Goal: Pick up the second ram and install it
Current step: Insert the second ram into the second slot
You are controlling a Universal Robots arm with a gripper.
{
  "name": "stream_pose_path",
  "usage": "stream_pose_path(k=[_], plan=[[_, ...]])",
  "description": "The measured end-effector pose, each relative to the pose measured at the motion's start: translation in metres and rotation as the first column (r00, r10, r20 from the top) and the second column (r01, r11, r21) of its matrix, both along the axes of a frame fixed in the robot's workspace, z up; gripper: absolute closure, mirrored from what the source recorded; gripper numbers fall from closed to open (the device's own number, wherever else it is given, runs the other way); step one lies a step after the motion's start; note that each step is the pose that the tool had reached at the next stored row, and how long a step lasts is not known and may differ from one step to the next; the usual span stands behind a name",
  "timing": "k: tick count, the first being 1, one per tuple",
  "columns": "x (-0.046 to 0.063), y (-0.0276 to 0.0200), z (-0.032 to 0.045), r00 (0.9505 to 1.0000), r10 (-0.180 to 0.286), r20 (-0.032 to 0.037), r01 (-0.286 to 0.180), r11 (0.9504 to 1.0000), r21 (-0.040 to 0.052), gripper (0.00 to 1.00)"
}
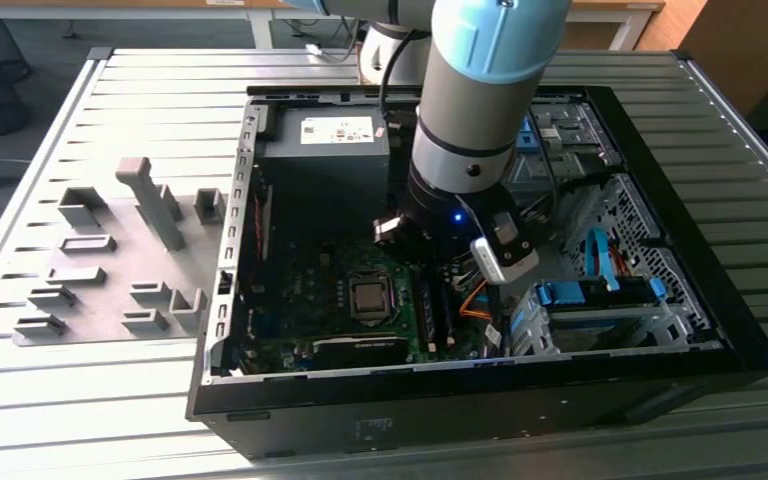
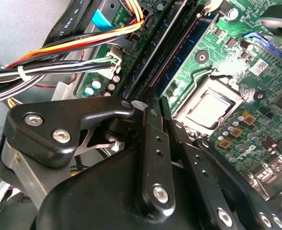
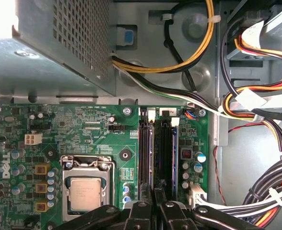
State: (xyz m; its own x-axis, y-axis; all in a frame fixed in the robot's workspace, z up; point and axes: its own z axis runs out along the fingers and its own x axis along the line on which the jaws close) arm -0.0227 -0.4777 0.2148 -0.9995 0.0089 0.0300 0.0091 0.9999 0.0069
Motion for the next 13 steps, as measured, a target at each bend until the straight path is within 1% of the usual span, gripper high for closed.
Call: stream_pose_path(k=[9, 11, 12, 13], plan=[[0.0000, 0.0000, -0.0009, 1.0000, 0.000, 0.0000, 0.000, 1.0000, 0.0000, 0.86], [0.0000, 0.0000, -0.0009, 1.0000, 0.000, 0.0001, 0.000, 1.0000, 0.0000, 0.85], [0.0000, 0.0000, -0.0009, 1.0000, 0.000, 0.0001, 0.000, 1.0000, 0.0000, 0.79], [0.0000, 0.0000, -0.0009, 1.0000, 0.000, 0.0000, 0.000, 1.0000, 0.0000, 0.79]])
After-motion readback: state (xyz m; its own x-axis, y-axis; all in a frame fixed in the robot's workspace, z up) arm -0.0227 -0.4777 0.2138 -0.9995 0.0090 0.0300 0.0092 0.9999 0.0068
